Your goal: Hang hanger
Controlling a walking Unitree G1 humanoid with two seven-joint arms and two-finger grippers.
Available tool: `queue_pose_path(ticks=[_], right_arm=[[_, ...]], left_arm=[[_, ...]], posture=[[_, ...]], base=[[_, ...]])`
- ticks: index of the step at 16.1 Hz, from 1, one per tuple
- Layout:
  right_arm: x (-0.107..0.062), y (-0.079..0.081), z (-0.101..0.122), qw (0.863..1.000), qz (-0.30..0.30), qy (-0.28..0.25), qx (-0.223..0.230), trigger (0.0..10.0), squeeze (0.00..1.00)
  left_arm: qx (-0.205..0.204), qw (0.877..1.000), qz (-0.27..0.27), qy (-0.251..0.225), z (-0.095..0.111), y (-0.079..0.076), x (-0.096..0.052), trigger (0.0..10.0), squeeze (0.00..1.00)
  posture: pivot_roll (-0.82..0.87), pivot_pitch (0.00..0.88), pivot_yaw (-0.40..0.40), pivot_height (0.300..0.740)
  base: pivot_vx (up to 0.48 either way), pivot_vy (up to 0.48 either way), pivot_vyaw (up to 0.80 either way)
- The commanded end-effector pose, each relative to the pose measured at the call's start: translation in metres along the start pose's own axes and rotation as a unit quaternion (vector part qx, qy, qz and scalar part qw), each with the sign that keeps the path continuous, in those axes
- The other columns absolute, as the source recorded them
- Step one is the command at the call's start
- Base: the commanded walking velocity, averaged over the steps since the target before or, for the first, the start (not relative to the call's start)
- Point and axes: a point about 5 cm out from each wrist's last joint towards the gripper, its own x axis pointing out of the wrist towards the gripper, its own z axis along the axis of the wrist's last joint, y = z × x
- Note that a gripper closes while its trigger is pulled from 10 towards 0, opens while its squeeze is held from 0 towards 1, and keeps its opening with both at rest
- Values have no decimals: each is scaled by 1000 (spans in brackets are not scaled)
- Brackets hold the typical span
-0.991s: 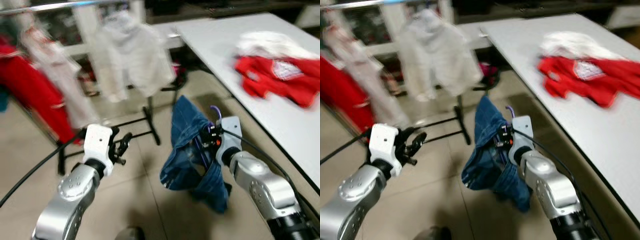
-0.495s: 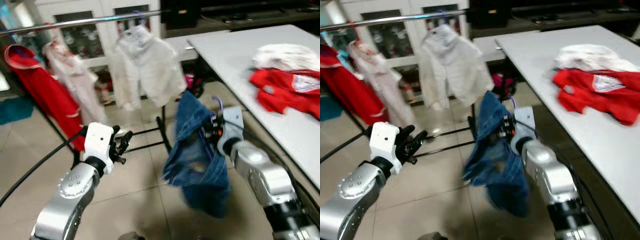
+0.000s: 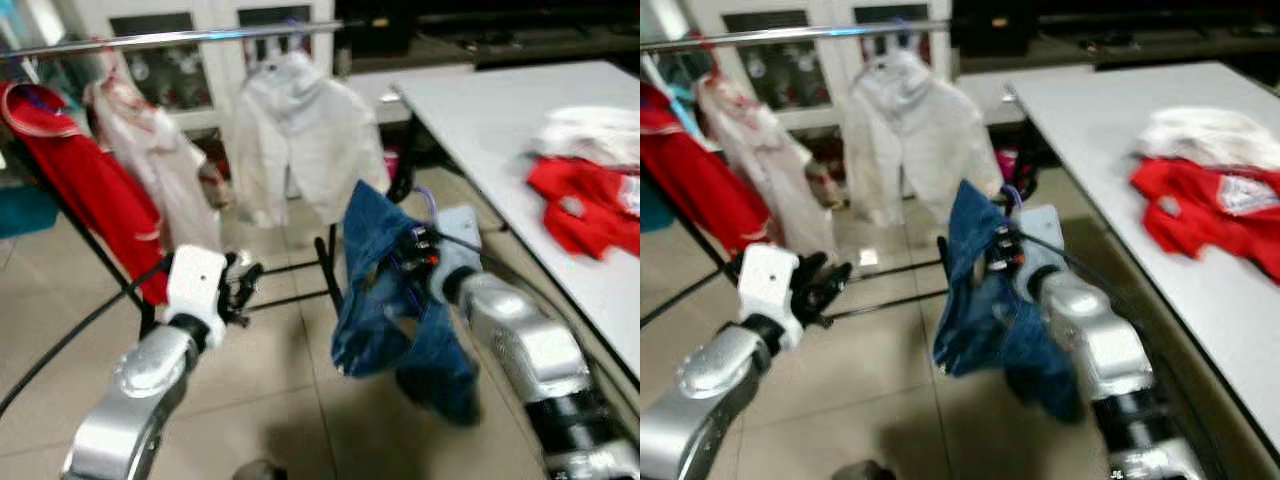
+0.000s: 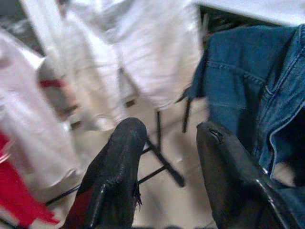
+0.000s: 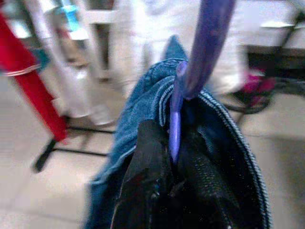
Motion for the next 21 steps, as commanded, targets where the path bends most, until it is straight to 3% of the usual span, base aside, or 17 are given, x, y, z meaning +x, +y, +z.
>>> queue_pose_path(ticks=[1, 17, 21], right_arm=[[1, -2, 11, 1000, 5, -11, -12, 10000, 0], [9, 3, 22, 999, 23, -18, -30, 10000, 0], [5, 10, 19, 998, 59, 1, -38, 10000, 0]], left_arm=[[4, 1000, -3, -3, 3, -1, 0, 10000, 0], [7, 1000, 1, -6, 5, 0, 0, 10000, 0], [10, 1000, 3, -7, 6, 1, -2, 10000, 0]], posture=[[-49, 88, 22, 740], [-42, 82, 10, 740], [-36, 83, 4, 740]], base=[[390, 0, 0], [398, 0, 0], [398, 0, 800]])
